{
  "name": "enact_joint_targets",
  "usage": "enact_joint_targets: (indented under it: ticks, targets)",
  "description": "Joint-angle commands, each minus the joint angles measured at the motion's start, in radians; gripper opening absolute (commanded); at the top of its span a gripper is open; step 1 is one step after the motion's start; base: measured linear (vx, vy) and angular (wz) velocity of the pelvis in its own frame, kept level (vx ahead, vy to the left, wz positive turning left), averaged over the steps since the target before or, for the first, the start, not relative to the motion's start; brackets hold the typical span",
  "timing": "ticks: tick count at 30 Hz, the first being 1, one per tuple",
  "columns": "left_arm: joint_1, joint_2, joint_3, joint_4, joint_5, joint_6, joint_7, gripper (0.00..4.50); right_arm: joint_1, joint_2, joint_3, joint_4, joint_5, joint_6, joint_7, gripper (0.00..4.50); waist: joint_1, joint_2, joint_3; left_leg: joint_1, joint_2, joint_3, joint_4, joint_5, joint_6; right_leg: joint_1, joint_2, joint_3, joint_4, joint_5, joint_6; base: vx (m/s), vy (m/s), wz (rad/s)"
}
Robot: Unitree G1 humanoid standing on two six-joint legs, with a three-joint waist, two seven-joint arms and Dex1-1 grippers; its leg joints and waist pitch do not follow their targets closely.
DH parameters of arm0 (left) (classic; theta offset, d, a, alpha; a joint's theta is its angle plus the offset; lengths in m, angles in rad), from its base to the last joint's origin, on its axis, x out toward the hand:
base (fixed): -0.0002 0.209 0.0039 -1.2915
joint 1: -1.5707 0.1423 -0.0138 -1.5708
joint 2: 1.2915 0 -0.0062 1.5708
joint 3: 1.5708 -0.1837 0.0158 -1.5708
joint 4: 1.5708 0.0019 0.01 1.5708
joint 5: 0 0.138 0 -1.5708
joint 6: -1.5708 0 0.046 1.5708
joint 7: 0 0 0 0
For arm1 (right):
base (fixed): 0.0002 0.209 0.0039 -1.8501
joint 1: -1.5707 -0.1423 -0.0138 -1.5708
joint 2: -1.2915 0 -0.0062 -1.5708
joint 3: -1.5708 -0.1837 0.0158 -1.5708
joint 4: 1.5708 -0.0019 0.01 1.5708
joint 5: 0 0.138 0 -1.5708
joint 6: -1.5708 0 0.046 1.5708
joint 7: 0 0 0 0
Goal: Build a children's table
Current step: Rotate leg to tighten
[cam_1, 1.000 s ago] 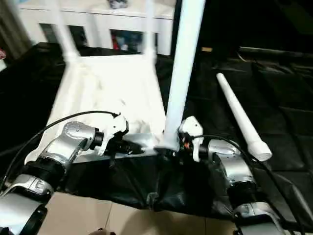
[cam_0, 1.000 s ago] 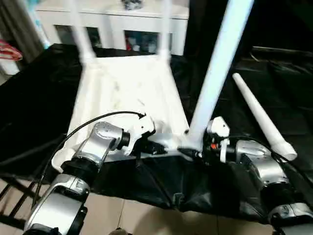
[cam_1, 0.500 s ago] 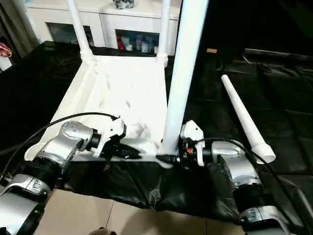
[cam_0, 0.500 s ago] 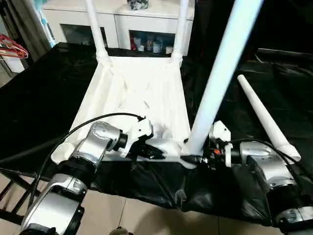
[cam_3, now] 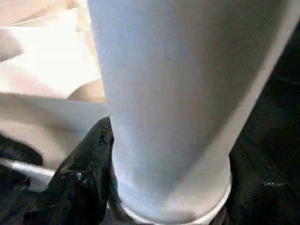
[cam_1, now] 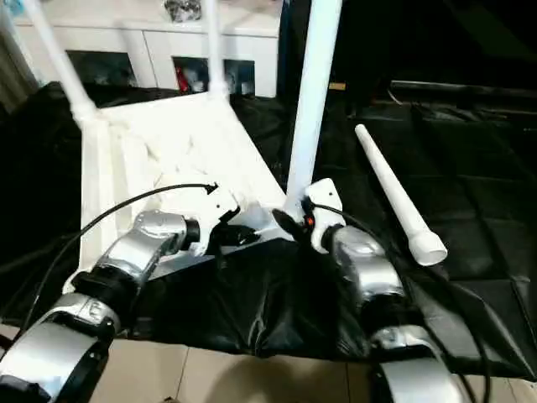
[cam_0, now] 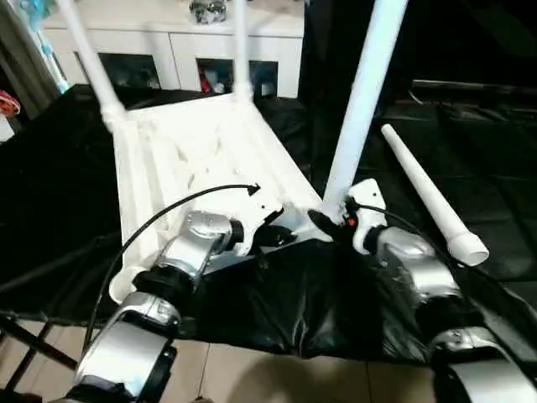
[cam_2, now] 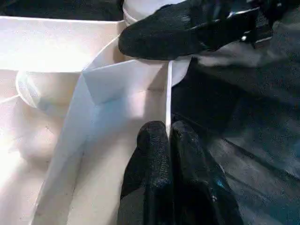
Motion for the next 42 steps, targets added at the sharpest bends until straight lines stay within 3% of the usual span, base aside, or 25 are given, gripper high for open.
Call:
enact_joint_targets:
  ticks: [1, 5, 6, 9, 12, 13, 15, 17, 19, 24, 27, 34, 42]
  targets:
    - [-0.043, -0.081, -0.007, -0.023, -0.038, -0.029, -0.001, 0.0, 0.026, 0.084, 0.081, 0.079, -0.04, 0.023, 0.029, 3.42, 0.003, -0.013, -0.05, -0.001, 0.012, -0.006, -0.066, -0.316, 0.033, 0.04, -0.045, 0.032, -0.091, -0.368, -0.181, 0.0, 0.0, 0.0]
    - [-0.035, -0.066, -0.011, -0.038, -0.045, -0.05, -0.053, 0.0, 0.025, 0.083, 0.062, 0.071, -0.009, 0.02, 0.08, 3.57, 0.003, -0.008, -0.051, -0.001, 0.013, -0.006, -0.067, -0.322, 0.039, 0.041, -0.044, 0.033, -0.091, -0.359, -0.184, 0.0, 0.0, 0.0]
    - [-0.035, -0.066, -0.011, -0.038, -0.045, -0.05, -0.053, 0.0, 0.025, 0.083, 0.062, 0.071, -0.009, 0.02, 0.08, 3.86, 0.002, -0.009, -0.051, -0.002, 0.013, -0.006, -0.068, -0.32, 0.038, 0.042, -0.044, 0.033, -0.089, -0.347, -0.187, 0.0, 0.0, 0.0]
    - [-0.015, -0.03, -0.02, -0.077, -0.063, -0.061, -0.145, 0.0, 0.039, 0.049, 0.075, 0.036, -0.005, -0.007, 0.156, 3.86, 0.005, -0.009, -0.054, -0.002, 0.013, -0.005, -0.066, -0.315, 0.047, 0.045, -0.046, 0.034, -0.088, -0.323, -0.196, 0.0, 0.0, 0.0]
    - [0.004, 0.003, -0.032, -0.112, -0.079, -0.066, -0.221, 0.0, 0.059, 0.016, 0.093, -0.005, 0.005, -0.034, 0.243, 3.86, 0.011, -0.007, -0.058, -0.005, 0.018, -0.003, -0.063, -0.259, 0.066, 0.048, -0.044, 0.034, -0.076, -0.212, -0.226, 0.0, 0.0, 0.0]
    - [0.016, 0.036, -0.041, -0.135, -0.088, -0.072, -0.283, 0.0, 0.086, -0.024, 0.113, -0.063, 0.029, -0.045, 0.357, 3.86, 0.016, -0.006, -0.059, -0.007, 0.019, -0.003, -0.062, -0.245, 0.077, 0.054, -0.042, 0.031, -0.07, -0.174, -0.238, 0.0, 0.0, 0.0]
    - [0.016, 0.036, -0.041, -0.135, -0.088, -0.072, -0.283, 0.0, 0.086, -0.024, 0.113, -0.063, 0.029, -0.045, 0.357, 3.86, 0.017, -0.003, -0.062, -0.008, 0.022, 0.0, -0.058, -0.209, 0.093, 0.051, -0.042, 0.032, -0.061, -0.101, -0.263, 0.0, 0.0, 0.0]
    - [0.02, 0.066, -0.046, -0.147, -0.092, -0.076, -0.336, 0.0, 0.119, -0.074, 0.138, -0.133, 0.055, -0.057, 0.482, 3.86, 0.022, -0.004, -0.061, -0.005, 0.022, 0.002, -0.056, -0.214, 0.093, 0.05, -0.041, 0.03, -0.062, -0.108, -0.273, 0.0, 0.0, 0.0]
    - [0.02, 0.08, -0.047, -0.15, -0.094, -0.076, -0.363, 0.0, 0.137, -0.104, 0.153, -0.171, 0.068, -0.049, 0.551, 3.86, 0.036, -0.004, -0.058, -0.003, 0.025, 0.003, -0.058, -0.234, 0.098, 0.049, -0.043, 0.033, -0.066, -0.141, -0.266, 0.0, 0.0, 0.0]
    - [0.017, 0.134, -0.053, -0.157, -0.091, -0.079, -0.455, 0.0, 0.188, -0.2, 0.202, -0.267, 0.079, -0.009, 0.75, 3.86, 0.048, -0.004, -0.057, -0.002, 0.027, 0.002, -0.06, -0.258, 0.083, 0.047, -0.045, 0.035, -0.069, -0.189, -0.251, 0.0, 0.0, 0.0]
    - [0.018, 0.144, -0.056, -0.162, -0.092, -0.077, -0.473, 0.0, 0.194, -0.21, 0.207, -0.275, 0.079, -0.003, 0.768, 3.86, 0.051, -0.004, -0.056, -0.004, 0.027, 0.0, -0.061, -0.252, 0.073, 0.045, -0.045, 0.034, -0.068, -0.191, -0.247, 0.0, 0.0, 0.0]
    - [0.022, 0.159, -0.059, -0.167, -0.093, -0.072, -0.503, 0.0, 0.214, -0.222, 0.224, -0.317, 0.091, 0.033, 0.796, 3.22, 0.056, -0.004, -0.06, -0.005, 0.025, 0.0, -0.058, -0.22, 0.073, 0.048, -0.045, 0.034, -0.063, -0.143, -0.253, 0.0, 0.0, 0.0]
    - [0.03, 0.139, -0.051, -0.167, -0.091, -0.056, -0.468, 0.0, 0.224, -0.204, 0.21, -0.33, 0.102, 0.067, 0.777, 2.79, 0.057, -0.004, -0.06, -0.005, 0.026, -0.001, -0.059, -0.234, 0.061, 0.047, -0.047, 0.034, -0.066, -0.184, -0.243, 0.0, 0.0, 0.0]
